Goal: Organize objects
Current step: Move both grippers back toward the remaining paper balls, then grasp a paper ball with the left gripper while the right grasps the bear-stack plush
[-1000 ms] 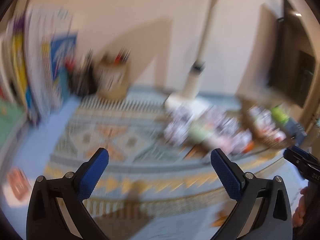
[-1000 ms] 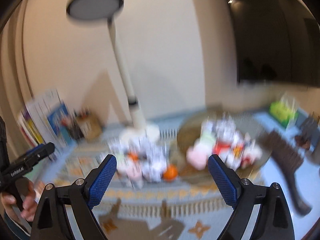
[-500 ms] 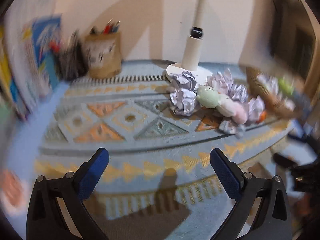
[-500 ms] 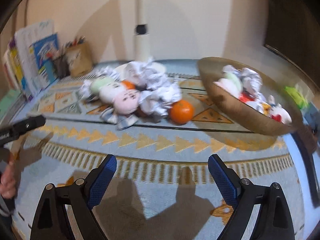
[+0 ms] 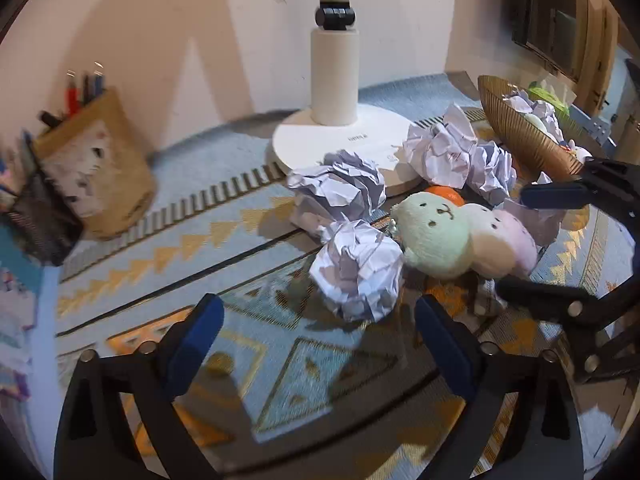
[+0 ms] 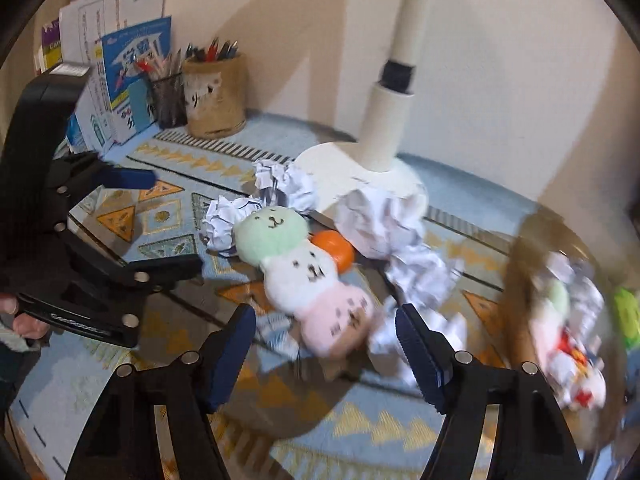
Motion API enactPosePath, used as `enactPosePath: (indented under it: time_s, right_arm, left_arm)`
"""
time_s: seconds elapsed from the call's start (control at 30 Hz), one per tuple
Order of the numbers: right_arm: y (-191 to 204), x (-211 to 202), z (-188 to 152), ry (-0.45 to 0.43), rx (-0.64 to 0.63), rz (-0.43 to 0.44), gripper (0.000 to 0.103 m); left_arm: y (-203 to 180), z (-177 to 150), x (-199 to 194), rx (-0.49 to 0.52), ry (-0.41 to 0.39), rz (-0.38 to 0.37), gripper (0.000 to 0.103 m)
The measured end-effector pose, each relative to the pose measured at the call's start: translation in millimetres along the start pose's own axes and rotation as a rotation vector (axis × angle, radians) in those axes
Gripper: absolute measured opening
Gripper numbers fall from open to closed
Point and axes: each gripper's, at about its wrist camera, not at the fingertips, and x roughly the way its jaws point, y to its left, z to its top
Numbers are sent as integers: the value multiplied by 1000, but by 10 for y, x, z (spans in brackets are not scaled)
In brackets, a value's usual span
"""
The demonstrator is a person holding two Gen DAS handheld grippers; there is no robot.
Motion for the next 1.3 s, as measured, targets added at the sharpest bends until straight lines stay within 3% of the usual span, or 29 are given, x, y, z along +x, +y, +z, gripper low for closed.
enactPosePath:
  time_s: [0.13,0.27,0.3,0.4,0.5,0.67,0.73,0.8,0.93,0.97,1.03,1.1,1.23,1.3]
  right_arm:
    - [-16,251,76,26,-32,55,72]
    - [-115,415,131,33,-7,122,68]
    - [-133,442,128,37,3,145,64]
    - [-167,437,103,15,37,175,60]
    - [-235,255,99,-28,100,235,58]
    - [-398,-489,22,-164,211,293,58]
    - [-452,-766,-137,-193,234,235,59]
    - [-495,-941,-404,-162,266,115,59]
    - [-656,-724,-958,86,394,-140,60]
    - [-732,-639,-1072,137,448,-155,60]
    - [-866,-524,-1265,175,563,-120,60]
    - [-948,-466,-1409,188,656,-55,66]
    - [-897,-624,-1425,106,600,60,82]
    - [-843,-659,-1471,84,543,95,84]
  left_arm:
    - [-8,28,165,13,15,-24,84]
    - [-27,45,176,4,-4,-71,46]
    - [-40,29,150,10,-11,-84,44]
    - [-109,-13,27,30,-40,-82,43]
    - [-101,-74,-239,-11,-79,-84,43]
    - [-182,-315,-961,-90,-206,-118,43]
    - [-276,-448,-1102,-119,-223,-97,43]
    - [-364,-558,-1086,-158,-215,-95,43]
    - [-529,-705,-756,-221,-155,-102,43]
    - [-562,-727,-682,-232,-141,-113,43]
    - [-599,-779,-601,-238,-127,-121,43]
    - [-654,-793,-588,-217,-121,-84,43]
    - [-693,-801,-576,-195,-120,-94,44]
    - [-709,-794,-571,-186,-115,-98,44]
